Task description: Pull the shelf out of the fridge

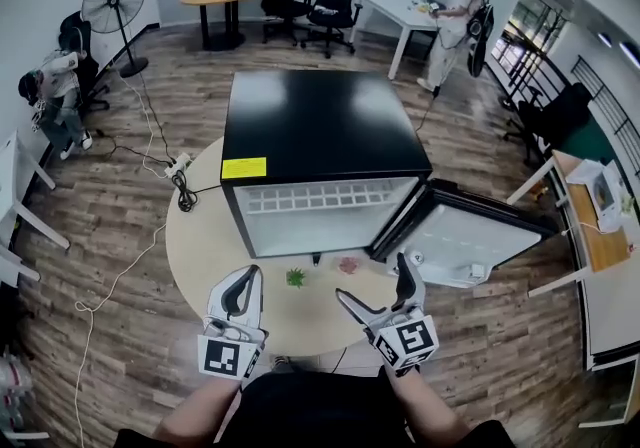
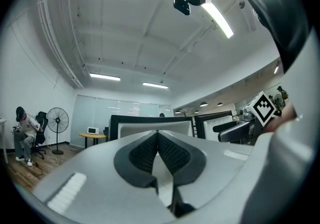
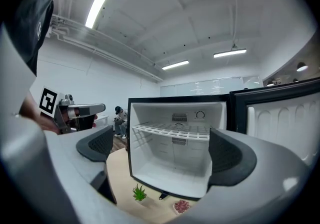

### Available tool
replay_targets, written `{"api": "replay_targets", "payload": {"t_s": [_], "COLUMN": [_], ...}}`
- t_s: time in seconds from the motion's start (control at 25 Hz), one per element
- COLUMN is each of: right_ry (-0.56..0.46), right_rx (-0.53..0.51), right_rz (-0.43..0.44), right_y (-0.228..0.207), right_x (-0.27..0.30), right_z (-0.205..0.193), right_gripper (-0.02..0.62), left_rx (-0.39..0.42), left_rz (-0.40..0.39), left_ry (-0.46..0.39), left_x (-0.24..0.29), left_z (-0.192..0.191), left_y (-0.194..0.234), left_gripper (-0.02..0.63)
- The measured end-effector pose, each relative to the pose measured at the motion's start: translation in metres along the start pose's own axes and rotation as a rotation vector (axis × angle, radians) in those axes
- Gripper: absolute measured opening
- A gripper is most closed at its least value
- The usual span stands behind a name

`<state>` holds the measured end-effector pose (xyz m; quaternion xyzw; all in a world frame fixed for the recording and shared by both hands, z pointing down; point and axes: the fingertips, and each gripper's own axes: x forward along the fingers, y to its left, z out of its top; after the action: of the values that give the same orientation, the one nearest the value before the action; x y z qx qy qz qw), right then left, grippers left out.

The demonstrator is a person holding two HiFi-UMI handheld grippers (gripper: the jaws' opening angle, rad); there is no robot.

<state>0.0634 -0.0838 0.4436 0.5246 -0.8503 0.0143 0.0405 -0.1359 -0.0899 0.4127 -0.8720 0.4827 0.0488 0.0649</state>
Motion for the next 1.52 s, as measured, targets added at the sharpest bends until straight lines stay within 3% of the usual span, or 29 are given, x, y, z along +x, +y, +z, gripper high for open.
{"api": "replay_targets", "payload": {"t_s": [0.28,0.64,0.76,0.84,1.12,1.2,1.4,1.52], "right_ry": [0.005,0.017,0.01,-0.005,-0.09,-0.139,-0.152,-0.213], "right_rx": [-0.007,0.011,0.066,0.2,0.922,1.035,1.368,1.522], "right_rz": [-0.007,0.098,0.123,0.139,0.197,0.248,0.172,0.171], "right_y": [-0.012,-0.032,-0.038,-0.045,-0.074,-0.077,-0.09,-0.093], "right_x": [0.04,0.072,0.079,0.082,0.104,0.114,0.129,0.139], "right_z": [-0.002,-0.01,-0.011,-0.015,-0.035,-0.031,-0.061,-0.064], "right_gripper": [0.598,0.598,0.598,0.598,0.598,0.598,0.597,0.597], "left_rx": [0.006,0.019,0.025,0.026,0.033,0.036,0.032,0.051], "left_rz": [0.007,0.048,0.065,0.079,0.087,0.084,0.092,0.094], "left_ry": [0.007,0.008,0.024,0.043,0.054,0.065,0.116,0.081], "left_x": [0.03,0.052,0.057,0.058,0.054,0.051,0.042,0.041], "left_z": [-0.006,-0.01,-0.011,-0.011,-0.014,-0.017,-0.021,-0.015], "left_y": [0.026,0.008,0.006,0.006,-0.002,-0.003,-0.003,0.0], "left_gripper": [-0.002,-0.002,-0.002,-0.002,-0.002,-0.002,-0.002,-0.002]}}
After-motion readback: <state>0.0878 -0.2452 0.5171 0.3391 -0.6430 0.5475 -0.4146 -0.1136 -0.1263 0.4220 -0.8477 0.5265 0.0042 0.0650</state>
